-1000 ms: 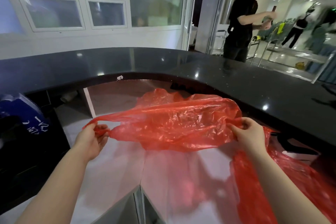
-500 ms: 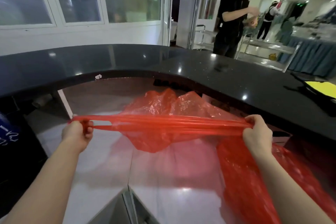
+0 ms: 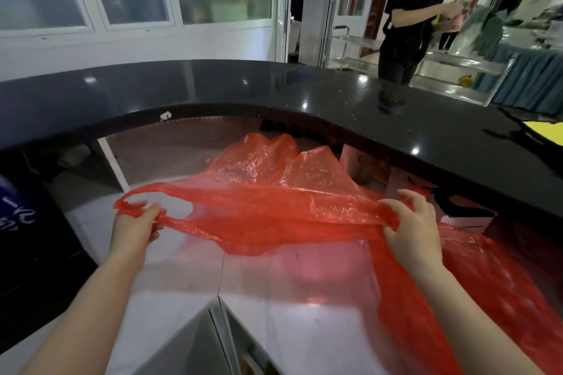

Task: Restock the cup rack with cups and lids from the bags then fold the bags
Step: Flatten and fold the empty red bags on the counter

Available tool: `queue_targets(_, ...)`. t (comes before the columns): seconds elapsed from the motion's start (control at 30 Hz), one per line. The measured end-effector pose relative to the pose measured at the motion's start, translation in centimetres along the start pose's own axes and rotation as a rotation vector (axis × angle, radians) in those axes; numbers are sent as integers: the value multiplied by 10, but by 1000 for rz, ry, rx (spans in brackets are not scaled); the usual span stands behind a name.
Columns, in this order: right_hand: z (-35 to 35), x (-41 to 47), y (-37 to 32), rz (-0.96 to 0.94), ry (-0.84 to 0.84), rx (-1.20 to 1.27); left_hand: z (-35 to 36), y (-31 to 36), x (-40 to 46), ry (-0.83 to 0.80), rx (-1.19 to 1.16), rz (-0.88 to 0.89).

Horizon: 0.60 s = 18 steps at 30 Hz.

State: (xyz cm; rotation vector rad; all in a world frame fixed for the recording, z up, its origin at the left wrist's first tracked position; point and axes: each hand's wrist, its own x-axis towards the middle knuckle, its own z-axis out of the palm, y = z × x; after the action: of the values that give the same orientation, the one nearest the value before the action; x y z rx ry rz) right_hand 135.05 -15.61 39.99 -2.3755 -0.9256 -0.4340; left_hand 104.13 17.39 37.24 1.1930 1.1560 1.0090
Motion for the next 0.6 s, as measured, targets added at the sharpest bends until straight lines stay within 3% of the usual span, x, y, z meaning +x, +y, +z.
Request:
queue_targets(0.17, 12, -10, -6, -327, 103, -86, -1, 0, -13, -72, -196, -64)
queue_targets(0.23, 17, -13, -8, -402, 82, -131, 0, -3, -17, 3, -95, -54)
queue_targets(0.3, 23, -16, -11, -454, 27, -150, 0, -6, -25, 85, 145, 55)
queue_targets(0.4, 27, -22, -16, -555, -55, -138, 4, -7, -39, 45, 544, 376)
queue_targets(0.5, 31, -31, -20, -620, -135, -115, 16, -10, -48, -119, 1038, 653)
queue_targets(0.6, 38, -43, -23, -626, -438, -167, 29, -18, -55, -335, 1374, 760)
